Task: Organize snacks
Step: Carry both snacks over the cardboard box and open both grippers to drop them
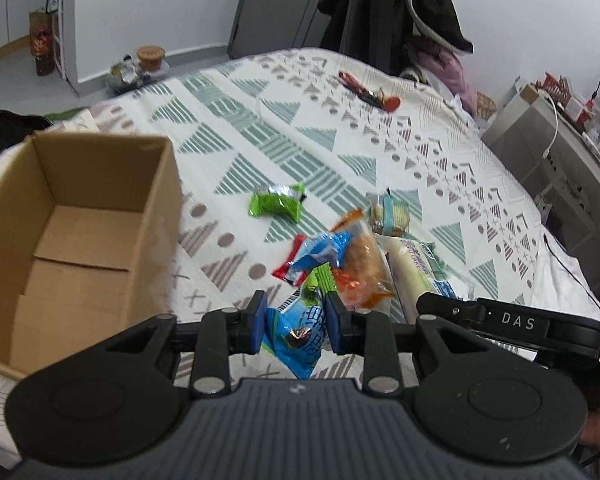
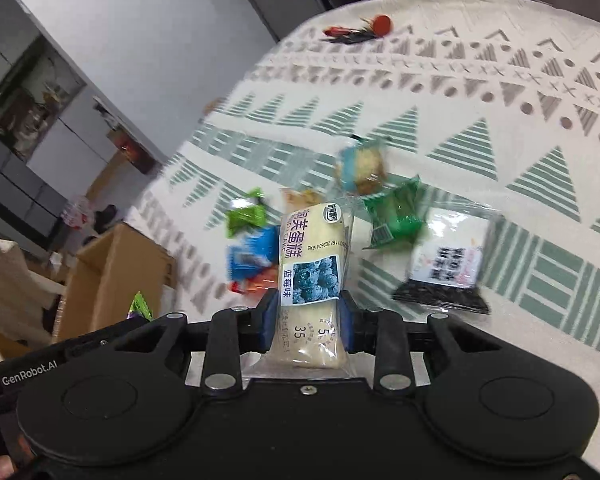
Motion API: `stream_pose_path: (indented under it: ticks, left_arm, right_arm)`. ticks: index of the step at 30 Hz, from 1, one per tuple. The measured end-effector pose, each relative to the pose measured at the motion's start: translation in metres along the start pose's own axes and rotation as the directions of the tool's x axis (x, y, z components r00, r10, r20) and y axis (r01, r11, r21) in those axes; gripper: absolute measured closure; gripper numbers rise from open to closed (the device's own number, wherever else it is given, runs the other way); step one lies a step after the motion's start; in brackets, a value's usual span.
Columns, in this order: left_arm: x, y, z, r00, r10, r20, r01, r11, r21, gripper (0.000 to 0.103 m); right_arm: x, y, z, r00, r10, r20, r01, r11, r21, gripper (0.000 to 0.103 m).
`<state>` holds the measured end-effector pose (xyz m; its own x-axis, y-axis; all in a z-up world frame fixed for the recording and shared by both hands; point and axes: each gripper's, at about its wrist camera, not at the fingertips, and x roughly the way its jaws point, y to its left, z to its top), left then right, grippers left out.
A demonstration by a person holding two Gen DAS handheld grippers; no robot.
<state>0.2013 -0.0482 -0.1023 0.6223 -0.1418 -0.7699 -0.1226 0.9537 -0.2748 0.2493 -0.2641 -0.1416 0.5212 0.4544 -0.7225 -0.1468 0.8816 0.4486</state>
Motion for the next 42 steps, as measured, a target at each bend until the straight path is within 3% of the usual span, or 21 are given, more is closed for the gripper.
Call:
stream_pose_path:
  ticks: [15,24,42]
  left_arm:
    - [-0.056,0.029,0.007,0.992,0.074,0.106,-0.069,0.996,-0.051,0.073]
    - [-0.077,0.063,0.016,0.978,0.139,0.154,-0.124,0.987,-0.103,0.073]
    - [-0.071,0.138,0.043,0.965,0.195,0.174,-0.157,0.964,-0.214,0.073]
  right_arm:
    - [-0.009,0.05,-0.01,0.994,0.103,0.04,-0.1,0.993,-0.067,0.073]
    - [0.001,0.096,-0.018,0.986,0.157,0.056,-0.15,0.981,-0.12,0.073]
    - [0.04,0.146,-0.019,0.971,0.235,0.034,-0.23,0.966,-0.118,0.073]
